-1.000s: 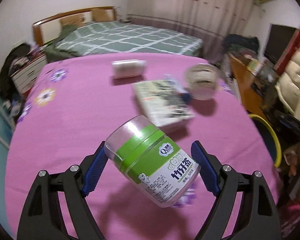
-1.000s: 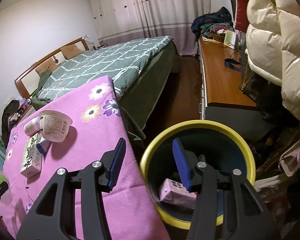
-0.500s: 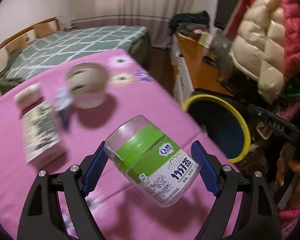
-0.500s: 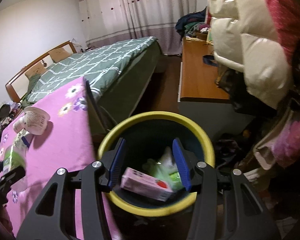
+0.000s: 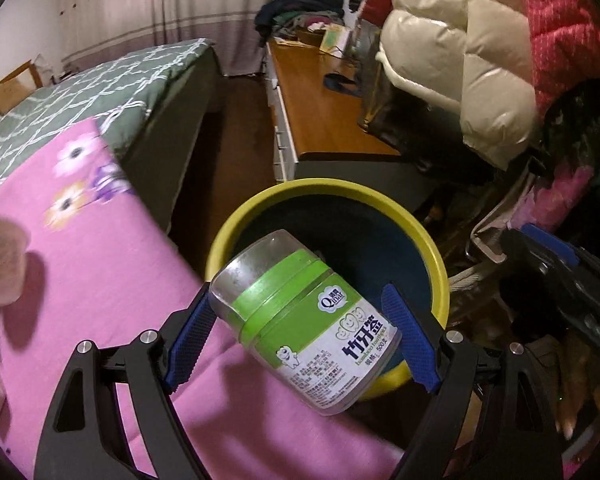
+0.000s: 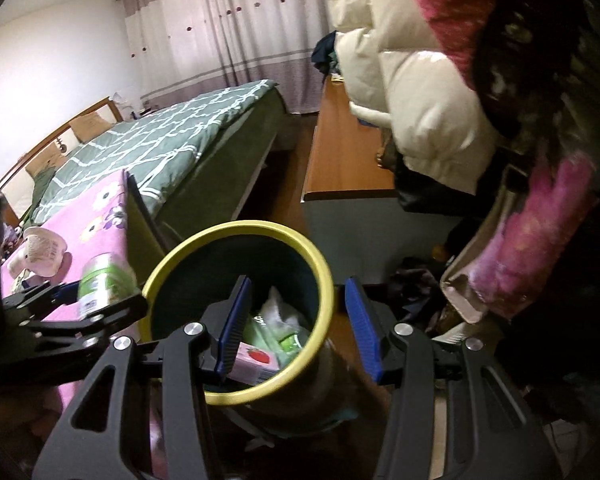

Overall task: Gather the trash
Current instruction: 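Carry the green-lidded jar to the bin and release it with the left tool, then grasp the white snack wrapper with the right tool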

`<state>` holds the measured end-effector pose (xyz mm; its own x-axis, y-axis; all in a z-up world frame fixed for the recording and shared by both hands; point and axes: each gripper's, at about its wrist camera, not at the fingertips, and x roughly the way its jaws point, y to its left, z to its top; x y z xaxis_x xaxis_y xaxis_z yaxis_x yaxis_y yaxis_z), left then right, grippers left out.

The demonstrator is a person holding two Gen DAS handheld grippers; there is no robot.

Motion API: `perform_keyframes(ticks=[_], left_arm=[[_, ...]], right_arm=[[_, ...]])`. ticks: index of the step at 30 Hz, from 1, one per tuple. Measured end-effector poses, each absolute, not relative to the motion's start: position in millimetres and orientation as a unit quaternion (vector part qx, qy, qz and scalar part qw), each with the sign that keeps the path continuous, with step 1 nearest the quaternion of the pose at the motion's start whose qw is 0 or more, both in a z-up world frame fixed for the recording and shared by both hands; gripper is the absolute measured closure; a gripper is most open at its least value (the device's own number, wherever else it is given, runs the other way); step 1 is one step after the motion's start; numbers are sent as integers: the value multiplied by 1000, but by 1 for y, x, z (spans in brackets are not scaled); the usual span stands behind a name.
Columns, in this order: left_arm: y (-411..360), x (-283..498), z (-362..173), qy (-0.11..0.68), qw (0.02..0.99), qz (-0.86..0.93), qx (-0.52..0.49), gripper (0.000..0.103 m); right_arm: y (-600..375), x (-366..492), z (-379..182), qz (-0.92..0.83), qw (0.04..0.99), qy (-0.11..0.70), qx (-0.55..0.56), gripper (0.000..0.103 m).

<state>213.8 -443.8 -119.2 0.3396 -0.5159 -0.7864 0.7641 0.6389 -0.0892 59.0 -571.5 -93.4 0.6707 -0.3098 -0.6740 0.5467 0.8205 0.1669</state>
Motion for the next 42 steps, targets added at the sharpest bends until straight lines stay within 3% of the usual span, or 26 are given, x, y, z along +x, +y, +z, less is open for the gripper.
perform_keyframes(ticks=[3, 6, 12, 27, 34, 42], left_arm=[[-464, 218, -127, 415, 801, -400, 159, 20], [-467, 223, -129, 413, 809, -389, 157, 11], [-424, 227, -101, 401, 822, -385, 126, 9], [-158, 278, -40, 332, 920, -205, 32, 5], [-45, 324, -55, 321, 943, -89, 9, 5], [13, 350, -94, 345, 936, -53, -37, 5]], right_arm=[[-576, 56, -94, -246, 893, 328, 183, 56], [-577, 55, -94, -248, 893, 328, 184, 56], [-569, 66, -96, -236, 895, 334, 180, 56], [-468, 170, -89, -123, 913, 367, 127, 56], [-383, 232, -67, -34, 926, 362, 105, 56], [-286, 282, -71, 51, 917, 390, 62, 56]])
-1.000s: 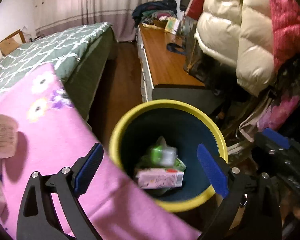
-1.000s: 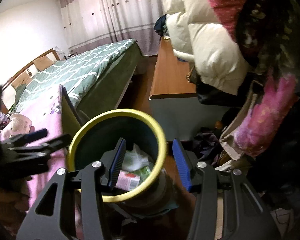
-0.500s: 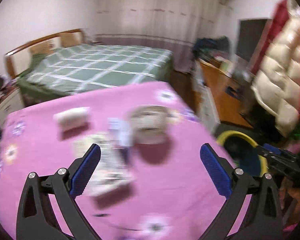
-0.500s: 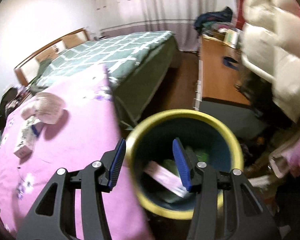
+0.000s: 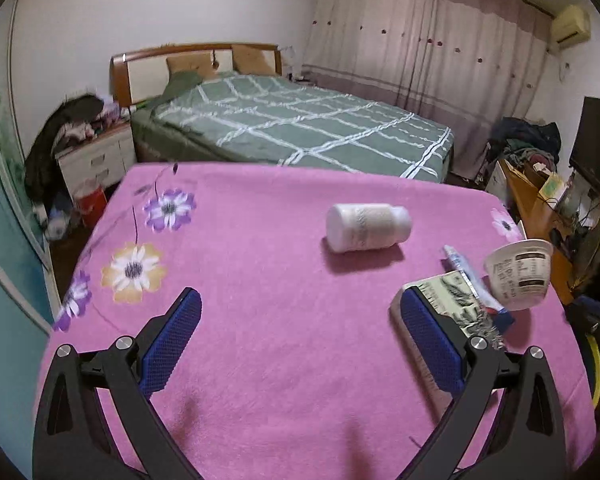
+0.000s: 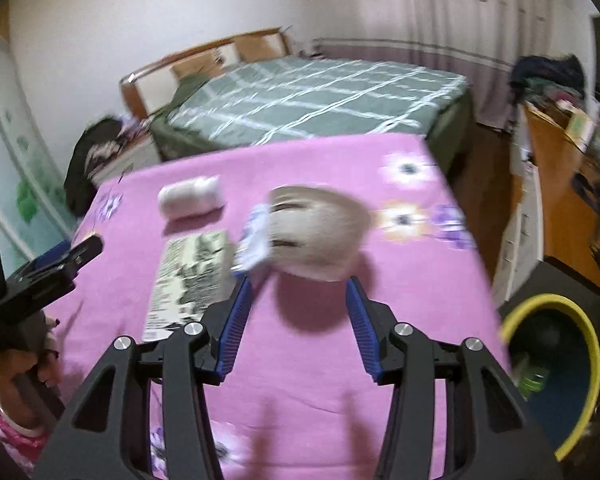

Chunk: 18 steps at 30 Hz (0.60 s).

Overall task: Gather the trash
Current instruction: 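Grasp the white snack wrapper with the right tool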

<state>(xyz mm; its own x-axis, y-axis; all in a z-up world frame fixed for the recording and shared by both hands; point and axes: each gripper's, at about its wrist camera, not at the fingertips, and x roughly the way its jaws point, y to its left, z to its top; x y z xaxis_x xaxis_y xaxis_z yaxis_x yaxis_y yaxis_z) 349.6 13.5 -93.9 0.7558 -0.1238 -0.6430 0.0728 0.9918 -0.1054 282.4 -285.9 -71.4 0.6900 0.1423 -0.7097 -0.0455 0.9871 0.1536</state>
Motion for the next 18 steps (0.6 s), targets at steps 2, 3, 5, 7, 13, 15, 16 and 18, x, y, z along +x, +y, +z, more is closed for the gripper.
perform_keyframes(ticks=[2, 3, 5, 7, 13, 15, 16, 18], left_arm=[[14, 351, -100, 353, 933, -50, -40, 5], [16, 351, -102, 355, 933, -48, -42, 5], [18, 352, -104, 356, 932, -44, -52, 5], [19, 353, -107, 360, 930, -44, -61, 5], [17, 355, -111, 366, 927, -40, -67, 5], [18, 355, -112, 367, 927, -40, -71, 5], [18, 356, -112, 368, 926, -40, -72, 5], [18, 356, -113, 370, 925, -40, -73, 5]], right_arm=[[-270, 290, -82, 59, 911, 406, 52, 57], [-264, 295, -87, 61, 907, 413, 49, 60], [-257, 305, -95, 58, 902, 425, 49, 64], [-252, 313, -101, 58, 897, 435, 50, 65], [-248, 325, -112, 53, 892, 447, 46, 65], [-247, 329, -115, 55, 889, 451, 47, 67], [-248, 331, -116, 56, 888, 453, 47, 70], [-247, 336, -120, 55, 886, 458, 45, 88]])
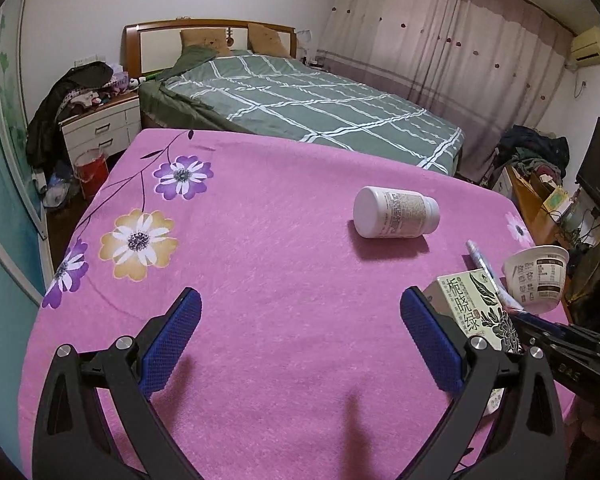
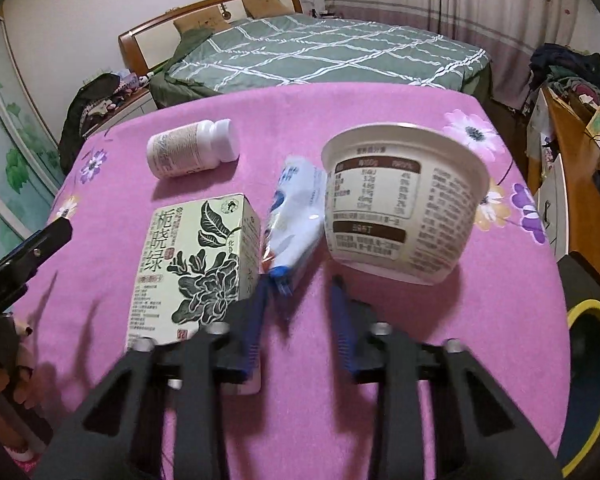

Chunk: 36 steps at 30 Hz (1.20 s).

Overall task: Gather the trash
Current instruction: 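Grasp the white snack wrapper with the right tool, then carry the white wrapper over the bin and drop it with the right tool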

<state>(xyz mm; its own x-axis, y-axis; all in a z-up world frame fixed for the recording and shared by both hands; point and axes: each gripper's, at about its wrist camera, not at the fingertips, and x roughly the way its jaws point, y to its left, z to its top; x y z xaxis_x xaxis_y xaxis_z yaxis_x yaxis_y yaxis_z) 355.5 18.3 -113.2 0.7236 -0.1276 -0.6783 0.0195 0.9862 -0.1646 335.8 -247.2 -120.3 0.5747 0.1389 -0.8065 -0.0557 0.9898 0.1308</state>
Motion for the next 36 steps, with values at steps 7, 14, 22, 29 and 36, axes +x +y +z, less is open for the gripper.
perform_keyframes(ticks=[7, 14, 22, 29, 36], left_arm=[[21, 356, -114, 368, 926, -39, -81, 5], [20, 354, -112, 365, 927, -40, -81, 5], [16, 350, -108, 358, 930, -43, -76, 5], [13, 347, -106, 354, 932, -41, -66, 5], [13, 346, -105, 353, 933, -42, -64, 5]], right_arm=[[-244, 328, -112, 71, 891, 446, 47, 93], [-245, 299, -76, 96, 907, 408, 48, 93], [-288, 259, -45, 58, 925, 369, 65, 93], [-349, 230, -46, -19, 925, 370, 86, 93], [-409, 213, -69, -121, 907, 393, 93, 93]])
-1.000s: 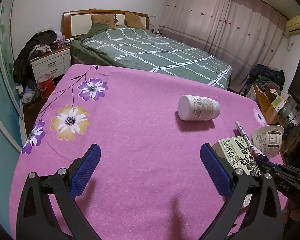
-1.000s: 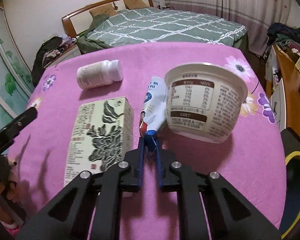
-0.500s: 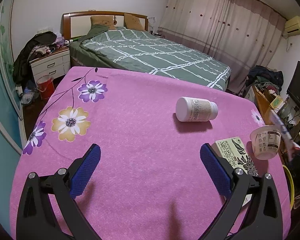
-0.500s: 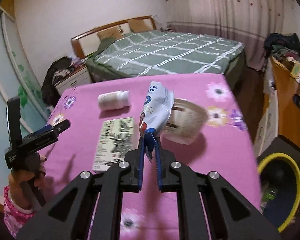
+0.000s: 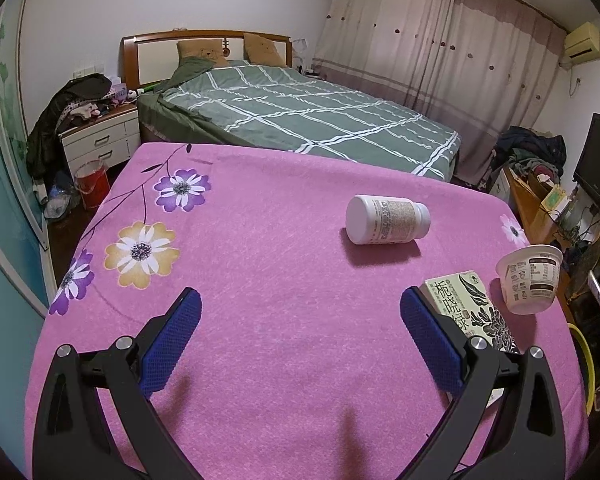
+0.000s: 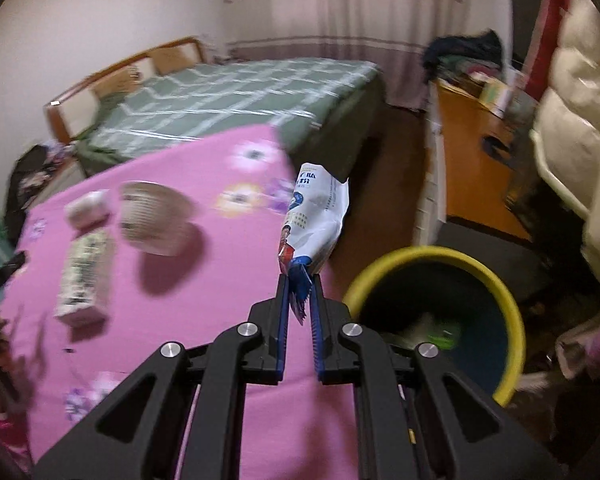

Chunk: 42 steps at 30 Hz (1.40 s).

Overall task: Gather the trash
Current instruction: 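Carry the white wrapper over the bin and drop it with the right tool, then grasp the green-and-white tea box with the left tool and lift it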

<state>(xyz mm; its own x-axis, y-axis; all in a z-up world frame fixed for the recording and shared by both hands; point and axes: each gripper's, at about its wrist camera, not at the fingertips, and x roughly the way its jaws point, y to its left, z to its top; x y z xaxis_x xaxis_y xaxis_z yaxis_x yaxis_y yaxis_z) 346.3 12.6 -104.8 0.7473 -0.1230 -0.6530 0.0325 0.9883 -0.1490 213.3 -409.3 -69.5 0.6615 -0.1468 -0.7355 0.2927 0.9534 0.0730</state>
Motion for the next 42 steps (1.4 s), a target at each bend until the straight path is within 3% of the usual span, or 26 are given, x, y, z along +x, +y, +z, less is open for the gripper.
perform_keyframes(ticks=[12, 15, 19, 23, 42], left_arm=[[3, 344, -106, 352, 934, -44, -47, 5], [-7, 341, -105, 357, 932, -54, -44, 5], [-25, 330, -95, 355, 931, -72, -37, 5], [-44, 321, -88, 359, 928, -90, -48, 5], [-132, 342, -119, 419, 907, -32, -26, 5]], right_arm=[[-492, 199, -124, -236, 862, 433, 120, 92], [-503, 198, -138, -245, 851, 446, 132, 81], [-502, 197, -129, -238, 862, 424, 145, 79], [-478, 200, -103, -204, 891, 378, 146, 57], [-408, 251, -125, -93, 908, 389, 128, 56]])
